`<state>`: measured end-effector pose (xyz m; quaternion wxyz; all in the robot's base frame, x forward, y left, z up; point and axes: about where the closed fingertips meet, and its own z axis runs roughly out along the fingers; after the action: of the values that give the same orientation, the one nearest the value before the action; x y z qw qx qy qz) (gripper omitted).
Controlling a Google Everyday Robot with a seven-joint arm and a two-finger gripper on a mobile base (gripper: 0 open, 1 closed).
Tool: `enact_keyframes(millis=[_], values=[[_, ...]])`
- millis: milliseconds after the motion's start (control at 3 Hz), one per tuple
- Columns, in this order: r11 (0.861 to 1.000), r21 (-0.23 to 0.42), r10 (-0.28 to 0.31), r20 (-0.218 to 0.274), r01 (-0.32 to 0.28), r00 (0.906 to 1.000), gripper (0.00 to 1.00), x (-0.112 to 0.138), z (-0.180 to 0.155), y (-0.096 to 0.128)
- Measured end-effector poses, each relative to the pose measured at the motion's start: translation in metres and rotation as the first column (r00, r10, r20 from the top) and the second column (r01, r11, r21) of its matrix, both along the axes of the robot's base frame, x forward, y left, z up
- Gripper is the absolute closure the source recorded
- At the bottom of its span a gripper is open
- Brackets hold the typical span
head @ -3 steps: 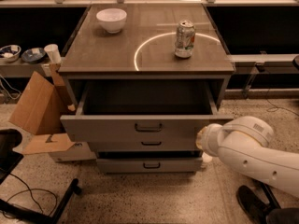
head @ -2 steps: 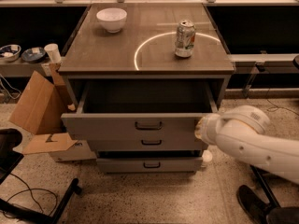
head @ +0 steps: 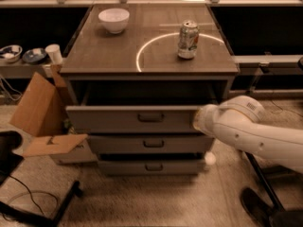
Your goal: Close top drawer
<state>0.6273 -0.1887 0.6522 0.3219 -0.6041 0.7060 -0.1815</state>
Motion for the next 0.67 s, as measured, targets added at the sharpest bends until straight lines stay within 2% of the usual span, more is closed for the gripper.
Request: enact_keyframes(millis=[333,667], values=[[1.0,0.0,0.0,0.0,0.0,1.0,1.0,-0.001,0.0,0.0],[0.999,-0.019,0.03,0.029,-0.029,0.9991,1.0,0.022,0.007,0.003]])
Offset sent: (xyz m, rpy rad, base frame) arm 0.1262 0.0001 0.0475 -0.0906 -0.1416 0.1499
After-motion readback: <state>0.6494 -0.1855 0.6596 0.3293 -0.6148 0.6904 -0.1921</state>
